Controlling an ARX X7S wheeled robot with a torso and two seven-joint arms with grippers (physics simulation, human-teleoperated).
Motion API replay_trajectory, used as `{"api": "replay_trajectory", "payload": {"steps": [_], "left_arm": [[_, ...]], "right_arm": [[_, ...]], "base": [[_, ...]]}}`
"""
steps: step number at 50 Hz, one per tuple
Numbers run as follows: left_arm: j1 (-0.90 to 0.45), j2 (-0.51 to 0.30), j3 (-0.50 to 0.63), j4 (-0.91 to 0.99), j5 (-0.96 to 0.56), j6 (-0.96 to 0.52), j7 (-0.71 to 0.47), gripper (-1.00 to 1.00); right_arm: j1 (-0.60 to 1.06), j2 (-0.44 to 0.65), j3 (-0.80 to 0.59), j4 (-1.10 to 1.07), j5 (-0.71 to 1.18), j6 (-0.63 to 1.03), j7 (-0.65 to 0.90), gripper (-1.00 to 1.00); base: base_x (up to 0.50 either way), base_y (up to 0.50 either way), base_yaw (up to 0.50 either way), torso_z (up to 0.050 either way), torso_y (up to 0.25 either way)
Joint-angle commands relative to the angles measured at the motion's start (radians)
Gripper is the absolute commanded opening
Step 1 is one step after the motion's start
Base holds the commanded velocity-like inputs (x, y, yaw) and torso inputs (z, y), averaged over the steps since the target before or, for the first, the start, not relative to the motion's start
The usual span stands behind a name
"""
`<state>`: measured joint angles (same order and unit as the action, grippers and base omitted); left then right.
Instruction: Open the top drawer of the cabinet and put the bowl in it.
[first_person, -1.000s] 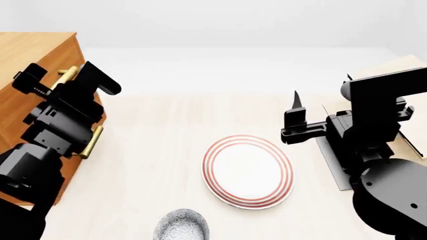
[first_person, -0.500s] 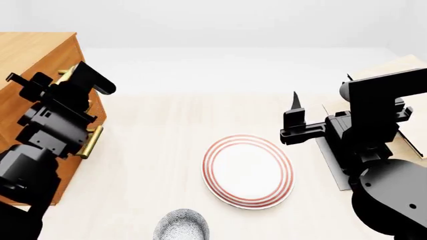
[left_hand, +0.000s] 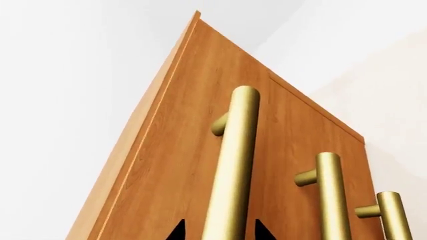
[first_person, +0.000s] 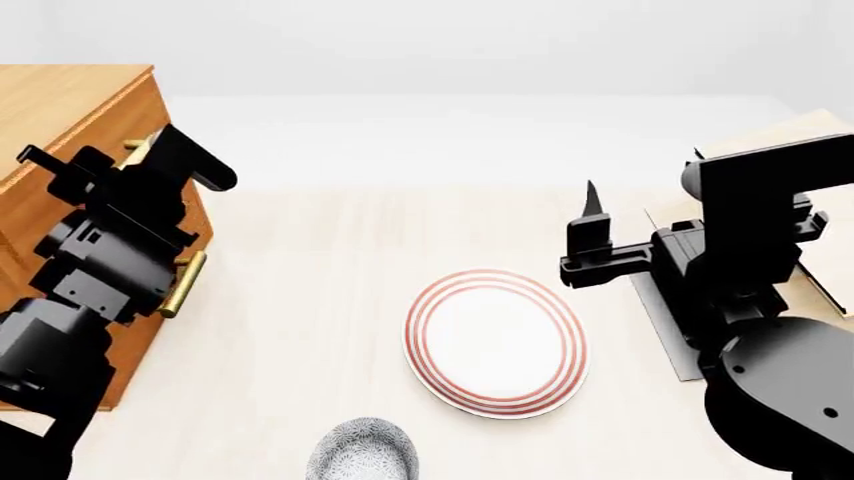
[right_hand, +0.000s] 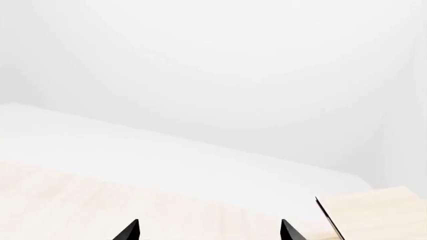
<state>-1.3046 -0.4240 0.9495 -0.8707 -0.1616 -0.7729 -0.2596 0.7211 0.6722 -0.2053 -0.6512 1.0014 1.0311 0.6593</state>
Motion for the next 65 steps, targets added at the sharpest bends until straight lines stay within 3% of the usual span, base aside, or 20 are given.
{"api": "replay_trajectory", "payload": {"steps": [1, 65], "left_arm": [[0.029, 0.000, -0.025, 0.094, -0.028, -0.015, 0.014, -1.00], [0.180, 0.000, 0.027, 0.410, -0.051, -0.042, 0.022, -1.00]], "right_arm": [[0.002, 0.002, 0.001, -0.002, 0.005, -0.001, 0.004, 1.00], [-0.019, 0.011, -0.011, 0.006, -0.001, -0.034, 0.003, 1.00]], "base": [[0.00, 0.00, 0.00, 0.000, 0.000], [0.00, 0.00, 0.00, 0.000, 0.000]]}}
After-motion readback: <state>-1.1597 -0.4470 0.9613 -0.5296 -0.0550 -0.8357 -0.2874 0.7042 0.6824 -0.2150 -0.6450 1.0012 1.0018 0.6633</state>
